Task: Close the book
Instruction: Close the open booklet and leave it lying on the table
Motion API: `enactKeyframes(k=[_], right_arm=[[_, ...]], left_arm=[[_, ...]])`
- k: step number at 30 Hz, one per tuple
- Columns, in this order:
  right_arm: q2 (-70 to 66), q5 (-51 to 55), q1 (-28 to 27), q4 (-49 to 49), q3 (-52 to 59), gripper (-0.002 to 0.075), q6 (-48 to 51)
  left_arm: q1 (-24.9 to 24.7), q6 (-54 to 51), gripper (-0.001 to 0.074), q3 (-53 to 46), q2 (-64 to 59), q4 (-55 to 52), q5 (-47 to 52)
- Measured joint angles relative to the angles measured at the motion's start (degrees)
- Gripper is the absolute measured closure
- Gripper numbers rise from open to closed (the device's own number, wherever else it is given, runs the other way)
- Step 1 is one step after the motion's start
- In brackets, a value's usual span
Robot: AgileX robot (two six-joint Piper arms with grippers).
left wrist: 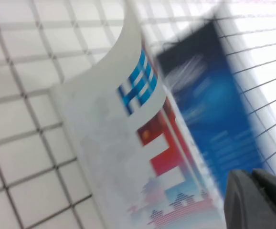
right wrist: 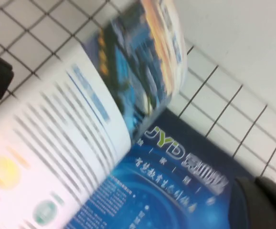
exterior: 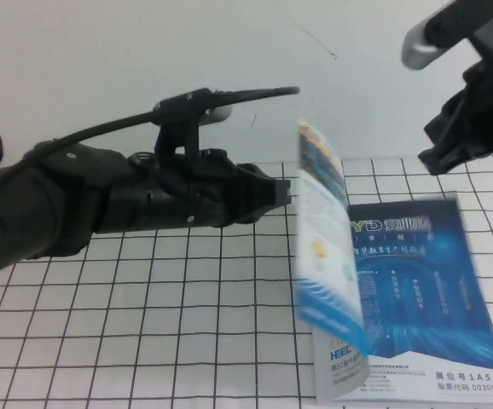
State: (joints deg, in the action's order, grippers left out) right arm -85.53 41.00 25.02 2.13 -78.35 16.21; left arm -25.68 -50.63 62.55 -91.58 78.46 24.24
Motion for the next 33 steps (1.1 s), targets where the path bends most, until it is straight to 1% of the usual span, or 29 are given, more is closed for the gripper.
enactKeyframes(k=[4, 8, 13, 17, 20, 22, 24, 27, 30, 33], right_arm=[[6.8, 1.5, 0.0, 0.0, 0.0, 0.0729, 1.8], [13.8, 4.5, 0.0, -0.6, 0.0, 0.0729, 3.8], [23.3, 6.5, 0.0, -2.1, 0.1, 0.0729, 4.7], [31.7, 6.4, 0.0, -5.4, 2.3, 0.0729, 7.8], [37.7, 6.5, 0.0, -6.3, 6.7, 0.0729, 9.3], [41.8, 6.5, 0.0, -6.4, 10.1, 0.0729, 9.7], [46.8, 6.5, 0.0, -6.6, 13.8, 0.0729, 9.9], [54.6, 6.6, 0.0, -6.6, 19.4, 0.0729, 10.0], [60.5, 6.6, 0.0, -4.9, 25.0, 0.0729, 9.9], [64.3, 6.6, 0.0, -2.5, 31.1, 0.0729, 8.4]], left_arm=[[0.0, 0.9, 0.0739, 0.0, 8.3, -4.1, 0.2], [0.0, 6.0, 0.0739, 0.0, 17.1, -12.1, 1.5], [0.0, 16.5, 0.0739, 0.0, 28.7, -27.9, 6.6], [0.0, 27.4, 0.0739, 0.0, 37.6, -43.4, 11.6], [0.0, 35.7, 0.0739, 0.0, 43.5, -55.2, 17.1], [0.0, 39.5, 0.0739, 0.0, 47.0, -60.2, 21.2], [0.0, 42.2, 0.0739, 0.0, 50.3, -63.3, 25.2], [0.0, 45.1, 0.0739, -0.2, 55.5, -65.0, 29.3], [0.0, 49.0, 0.0739, -2.9, 60.9, -68.1, 30.6], [0.0, 54.2, 0.0739, -8.8, 66.0, -75.0, 30.0]])
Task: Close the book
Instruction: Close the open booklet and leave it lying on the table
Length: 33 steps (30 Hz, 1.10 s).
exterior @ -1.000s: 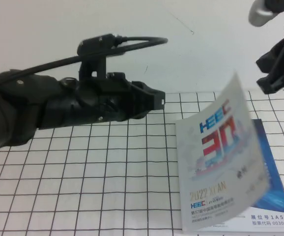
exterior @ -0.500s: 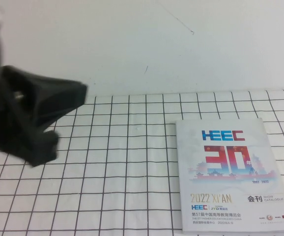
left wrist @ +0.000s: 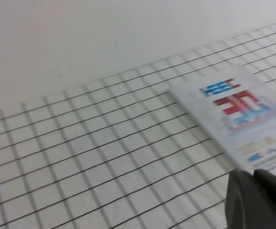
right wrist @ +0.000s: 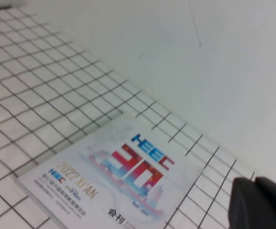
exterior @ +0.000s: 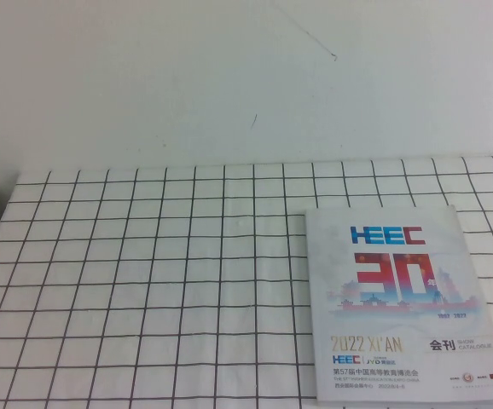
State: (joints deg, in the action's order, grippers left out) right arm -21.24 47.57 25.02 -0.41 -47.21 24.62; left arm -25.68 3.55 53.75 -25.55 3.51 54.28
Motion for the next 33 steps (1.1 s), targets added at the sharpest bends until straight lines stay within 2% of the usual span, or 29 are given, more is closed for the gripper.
enactKeyframes(k=[5, 12, 33], right_arm=[[1.6, -5.7, 0.0, 0.8, 9.4, 0.0729, -0.7], [1.6, -20.7, 0.0, 1.1, 17.2, 0.0729, -2.7], [1.6, -16.9, 0.0, 1.1, 19.2, 0.0729, -3.4]], left_arm=[[0.0, 6.6, 0.0739, -15.3, 4.1, -8.5, -11.0], [0.0, 7.9, 0.0739, -27.4, 4.1, -9.0, -23.9], [0.0, 7.9, 0.0737, -29.0, 4.1, -10.1, -24.0]])
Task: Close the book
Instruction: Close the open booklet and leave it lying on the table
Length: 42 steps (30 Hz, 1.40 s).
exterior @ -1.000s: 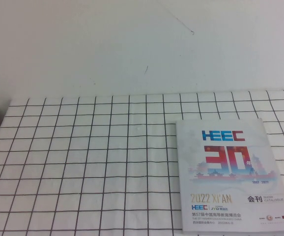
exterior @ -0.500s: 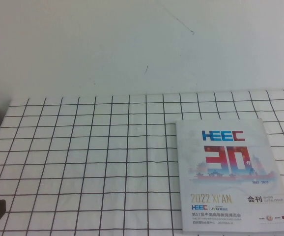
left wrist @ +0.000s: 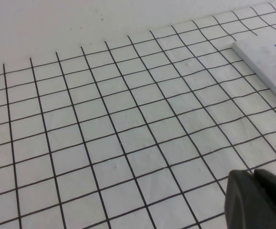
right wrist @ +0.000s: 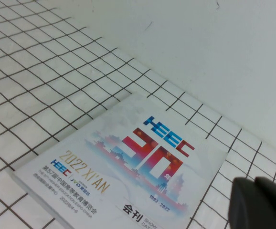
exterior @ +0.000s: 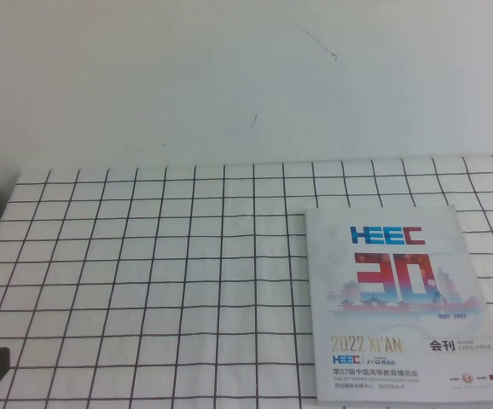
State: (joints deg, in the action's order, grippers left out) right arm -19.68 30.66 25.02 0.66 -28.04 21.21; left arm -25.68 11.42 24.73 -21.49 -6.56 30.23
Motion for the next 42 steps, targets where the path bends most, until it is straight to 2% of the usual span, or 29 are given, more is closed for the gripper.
enactKeyframes(k=[8, 13, 16, 19, 21, 25, 29, 32, 35, 39, 42], right_arm=[[0.0, 0.1, 0.0, 0.0, 0.0, 0.0729, 0.0], [0.0, 0.1, 0.0, 0.0, 0.0, 0.0729, 0.0], [0.0, 0.1, 0.0, 0.0, 0.0, 0.0729, 0.0], [0.0, 0.1, 0.0, 0.0, 0.0, 0.0729, 0.0], [0.0, 0.1, 0.0, 0.0, 0.0, 0.0729, 0.0], [0.0, 0.1, 0.0, 0.0, 0.0, 0.0729, 0.0], [0.0, 0.1, 0.0, 0.0, 0.0, 0.0729, 0.0], [0.0, 0.1, 0.0, 0.0, 0.0, 0.0729, 0.0], [0.0, 0.1, 0.0, 0.0, 0.0, 0.0729, 0.0], [0.0, 0.1, 0.0, 0.0, 0.0, 0.0729, 0.0], [0.0, 0.1, 0.0, 0.0, 0.0, 0.0729, 0.0]], left_arm=[[0.0, 1.2, 0.0737, -3.8, 0.2, -9.0, 0.7], [0.4, 13.1, 0.0737, -8.9, 4.2, -10.1, 0.9], [3.0, 18.4, 0.0737, -12.0, 7.5, -10.2, 0.9], [8.9, 19.4, 0.0737, -14.9, 11.4, -8.7, 0.8], [13.2, 16.4, 0.0737, -15.9, 13.8, -6.1, -0.3], [19.2, 2.5, 0.0737, -18.1, 16.9, -0.9, -7.8], [22.3, -11.4, 0.0737, -22.7, 17.3, 4.1, -21.5], [23.1, -16.3, 0.0737, -25.8, 17.9, 5.3, -27.1], [23.1, -17.5, 0.0737, -25.9, 19.8, 5.7, -24.3], [23.1, -17.1, 0.0737, -25.9, 21.9, 6.0, -13.7], [23.1, -17.4, 0.0737, -25.9, 21.9, 6.0, -12.2]])
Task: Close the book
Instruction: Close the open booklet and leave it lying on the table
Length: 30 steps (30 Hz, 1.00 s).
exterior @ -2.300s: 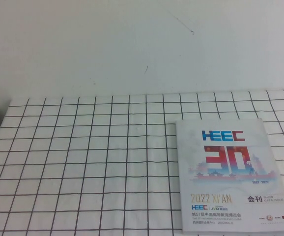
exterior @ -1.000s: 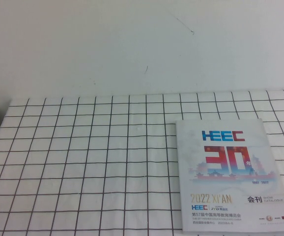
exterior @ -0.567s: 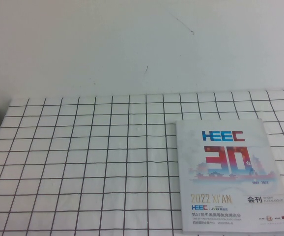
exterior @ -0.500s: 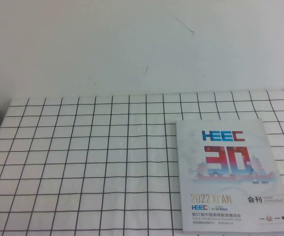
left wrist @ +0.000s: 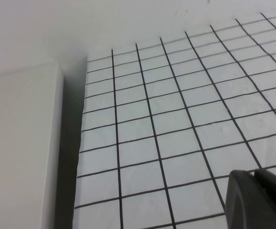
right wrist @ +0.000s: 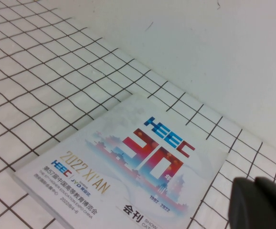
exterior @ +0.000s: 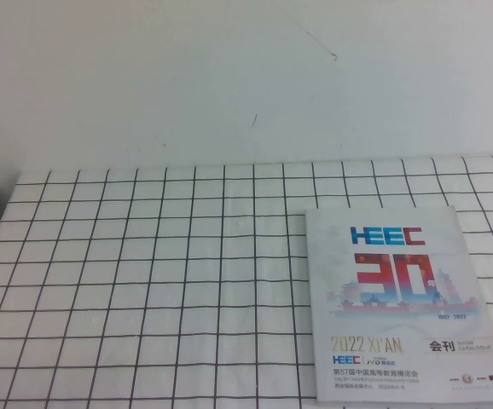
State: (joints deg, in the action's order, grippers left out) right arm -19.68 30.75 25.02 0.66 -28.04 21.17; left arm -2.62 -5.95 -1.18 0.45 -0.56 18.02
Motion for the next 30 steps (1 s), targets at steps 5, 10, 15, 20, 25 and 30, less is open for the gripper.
enactKeyframes(k=[5, 10, 15, 20, 25, 30], right_arm=[[0.0, 0.0, 0.0, 0.0, 0.0, 0.0729, 0.0], [0.0, 0.1, 0.0, 0.0, 0.0, 0.0729, 0.0], [0.0, 0.1, 0.0, 0.0, 0.0, 0.0729, 0.0], [0.0, 0.1, 0.0, 0.0, 0.0, 0.0729, 0.0], [0.0, 0.1, 0.0, 0.0, 0.0, 0.0729, 0.0], [1.7, 0.9, -1.6, -0.1, 0.0, 0.0729, 0.0]], left_arm=[[0.0, -0.4, 0.0737, 0.1, 0.1, 0.0, 0.2], [0.0, -0.4, 0.0737, 0.1, 0.1, 0.0, 0.2], [0.0, -0.4, 0.0737, 0.2, 0.1, 0.0, 0.5], [0.0, -0.4, 0.0737, 0.2, 0.1, 0.0, 0.6], [0.0, -0.4, 0.0737, 0.2, 0.1, 0.0, 0.7], [0.0, -0.4, 0.0737, 0.2, 0.1, 0.0, 0.7]])
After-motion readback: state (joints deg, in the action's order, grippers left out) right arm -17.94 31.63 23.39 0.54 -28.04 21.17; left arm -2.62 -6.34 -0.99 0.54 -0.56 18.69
